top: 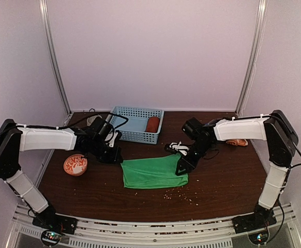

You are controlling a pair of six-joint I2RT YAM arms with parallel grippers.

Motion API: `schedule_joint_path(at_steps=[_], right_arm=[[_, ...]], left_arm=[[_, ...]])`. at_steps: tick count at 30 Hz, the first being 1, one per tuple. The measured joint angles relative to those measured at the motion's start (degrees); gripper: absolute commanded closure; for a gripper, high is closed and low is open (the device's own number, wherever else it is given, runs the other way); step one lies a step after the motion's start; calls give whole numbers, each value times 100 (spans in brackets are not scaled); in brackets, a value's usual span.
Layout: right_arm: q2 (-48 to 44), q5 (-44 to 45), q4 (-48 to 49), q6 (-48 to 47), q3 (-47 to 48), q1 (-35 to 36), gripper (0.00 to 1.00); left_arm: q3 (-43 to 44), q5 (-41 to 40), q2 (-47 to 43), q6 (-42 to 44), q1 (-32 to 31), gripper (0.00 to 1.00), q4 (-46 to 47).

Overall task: Roll the towels
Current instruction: Smooth out the towel at the center of the board.

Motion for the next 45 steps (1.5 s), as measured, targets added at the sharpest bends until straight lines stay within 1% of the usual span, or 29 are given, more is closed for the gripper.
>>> schedule_joint_path(at_steps=[1,3,6,10,12,13,15,19,21,23,26,28,31,33,35,36,38,40,43,45], right_arm=[[-28,-15,-79,-9,63,-2,57],[-42,-61,-197,-20,278,-33,56],[-28,-116,-286,-20,616,-138,56],[122,-136,-293,-15,1049,-273,58],[330,-127,-284,13,1281,-341,60],[442,-118,-254,35,1370,-365,60],[667,-92,-192,74,1502,-389,61],[1010,26,-68,116,1565,-411,61],[1141,175,-4,133,1565,-411,61],[1217,374,52,164,1558,-411,62],[1231,695,197,273,1445,-413,78],[1224,828,280,391,1307,-437,82],[1067,807,321,533,970,-560,79],[682,850,291,535,511,-645,75],[299,925,57,485,131,-695,69],[85,953,-76,428,-33,-743,67],[-273,984,-256,382,-175,-844,64],[-584,981,-289,306,-179,-911,63],[-979,975,-195,219,-131,-968,63],[-1038,866,-111,131,-61,-997,64]], left_arm=[[0,2,-24,-4,0,75,-81],[17,9,-35,7,2,71,-205],[149,-24,-28,-7,0,70,-376],[407,-57,59,-17,0,73,-400],[415,-31,63,-87,0,71,-404],[378,2,61,-127,-7,69,-385],[157,90,-13,-223,-35,55,-269],[-693,332,-562,-424,-153,52,-116],[-1014,450,-870,-463,-208,52,-55],[-1130,522,-981,-481,-232,52,50],[-1003,516,-767,-472,-229,52,205],[-745,472,-439,-439,-229,53,223],[-267,376,68,-367,-229,54,219],[-26,313,223,-308,-229,54,190],[83,269,214,-267,-229,57,188],[103,258,188,-254,-229,59,188],[98,289,125,-267,-229,68,186],[-7,452,46,-326,-229,72,271],[-179,763,0,-411,-229,71,485],[-201,951,57,-496,-232,65,590]])
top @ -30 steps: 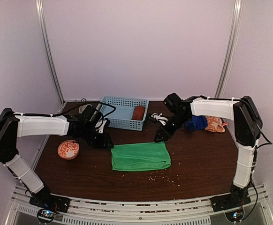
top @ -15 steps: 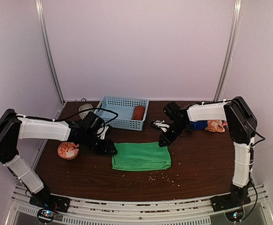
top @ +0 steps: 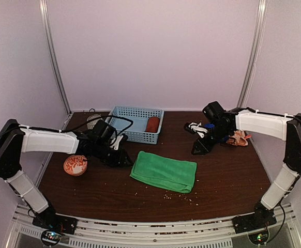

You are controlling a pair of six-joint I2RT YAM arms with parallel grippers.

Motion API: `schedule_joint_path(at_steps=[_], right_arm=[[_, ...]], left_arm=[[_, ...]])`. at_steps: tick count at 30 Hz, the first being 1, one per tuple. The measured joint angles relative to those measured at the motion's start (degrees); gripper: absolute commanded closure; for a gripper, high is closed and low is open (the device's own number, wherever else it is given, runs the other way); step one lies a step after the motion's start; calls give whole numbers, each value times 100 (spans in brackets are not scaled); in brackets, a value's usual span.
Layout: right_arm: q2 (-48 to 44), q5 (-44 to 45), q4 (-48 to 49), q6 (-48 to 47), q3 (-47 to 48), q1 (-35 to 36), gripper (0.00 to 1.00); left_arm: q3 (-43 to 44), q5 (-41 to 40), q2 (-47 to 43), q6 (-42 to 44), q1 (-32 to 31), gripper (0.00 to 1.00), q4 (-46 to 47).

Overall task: Roll the towels
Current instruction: Smooth out the towel at the center of the board.

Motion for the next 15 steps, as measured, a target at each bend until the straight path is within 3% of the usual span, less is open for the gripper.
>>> schedule_joint_path(at_steps=[3,15], right_arm=[[160,-284,177,-105,48,-2,66],[883,-901,498,-302,-245,-2,68]], left_arm=[[55,181,203,-125,-9,62,142],[289,437,931,-350,-74,71,219]])
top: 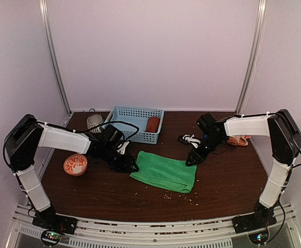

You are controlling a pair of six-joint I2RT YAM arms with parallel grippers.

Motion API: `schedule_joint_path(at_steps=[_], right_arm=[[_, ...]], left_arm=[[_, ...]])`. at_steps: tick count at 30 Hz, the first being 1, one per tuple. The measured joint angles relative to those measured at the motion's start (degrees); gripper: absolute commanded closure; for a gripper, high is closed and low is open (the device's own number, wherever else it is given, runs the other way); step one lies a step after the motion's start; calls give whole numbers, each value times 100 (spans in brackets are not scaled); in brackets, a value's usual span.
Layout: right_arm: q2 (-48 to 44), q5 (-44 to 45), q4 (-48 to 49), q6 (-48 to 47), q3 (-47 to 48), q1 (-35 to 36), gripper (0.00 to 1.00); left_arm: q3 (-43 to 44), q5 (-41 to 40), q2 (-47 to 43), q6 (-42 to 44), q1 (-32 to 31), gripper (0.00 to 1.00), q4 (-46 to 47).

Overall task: Roll the towels
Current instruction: Smooth out the towel at the center of the board.

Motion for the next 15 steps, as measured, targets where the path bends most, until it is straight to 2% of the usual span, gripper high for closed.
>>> schedule_joint_path(at_steps=[8,13,15], right_arm=[[9,-90,15,-39,-15,2,68],[90,-111,15,-42,-15,2,68],[144,-103,15,-39,-15,2,68]], left_arm=[[153,101,238,-2,-7,76,33],[168,92,240,0,-7,97,20],[179,72,240,13,-7,100,-20]])
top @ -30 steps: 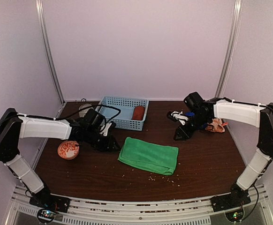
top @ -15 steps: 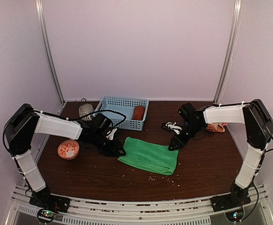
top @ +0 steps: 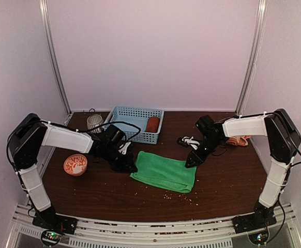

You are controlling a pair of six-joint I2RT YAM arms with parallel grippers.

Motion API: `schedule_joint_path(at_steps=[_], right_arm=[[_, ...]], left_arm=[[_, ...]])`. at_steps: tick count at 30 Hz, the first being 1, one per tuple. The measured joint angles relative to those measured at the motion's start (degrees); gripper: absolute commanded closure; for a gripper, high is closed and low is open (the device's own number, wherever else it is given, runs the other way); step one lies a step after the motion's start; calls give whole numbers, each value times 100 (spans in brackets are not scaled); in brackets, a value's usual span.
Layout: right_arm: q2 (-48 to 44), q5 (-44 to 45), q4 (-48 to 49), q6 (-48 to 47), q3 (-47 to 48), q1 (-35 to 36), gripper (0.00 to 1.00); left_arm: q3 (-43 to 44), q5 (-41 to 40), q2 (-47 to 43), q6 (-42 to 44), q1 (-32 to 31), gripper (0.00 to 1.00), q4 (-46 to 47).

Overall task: Roll the towels
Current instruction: Smooth out the towel at the center of the board.

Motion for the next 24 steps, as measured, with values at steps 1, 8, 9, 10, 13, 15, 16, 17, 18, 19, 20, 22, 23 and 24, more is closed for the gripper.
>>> schedule_joint_path(at_steps=[1,8,9,10,13,15,16,17,18,19,20,22,23,24], right_arm=[[22,11,0,0,0,0,68],[205,372,44,70,0,0,68],[208,404,55,92,0,4,68],[208,439,66,116,0,11,68],[205,498,107,197,-4,15,68],[205,501,118,212,-7,15,68],[203,496,116,214,-7,15,68],[203,490,116,214,-7,15,68],[199,474,111,210,-9,15,68],[195,446,107,201,-9,15,68],[184,398,96,192,-11,13,67],[149,323,39,153,-11,13,64],[111,282,-22,125,-11,13,62],[48,247,-105,90,-11,13,61]], left_arm=[[22,-17,0,33,0,100,-66],[168,-98,-149,146,0,100,-632],[192,-96,-170,181,-2,100,-702],[208,-92,-181,205,-2,100,-767],[214,-83,-212,269,-4,100,-970],[212,-96,-212,297,-4,100,-1069],[212,-96,-212,313,-4,99,-1102],[212,-87,-210,332,-4,94,-1126],[212,-76,-205,358,-4,90,-1154],[214,-79,-197,400,-4,87,-1185],[216,-94,-188,424,-4,84,-1217],[269,-195,-175,487,-4,76,-1362],[323,-271,-175,542,-4,75,-1456],[404,-348,-175,570,-4,74,-1563]])
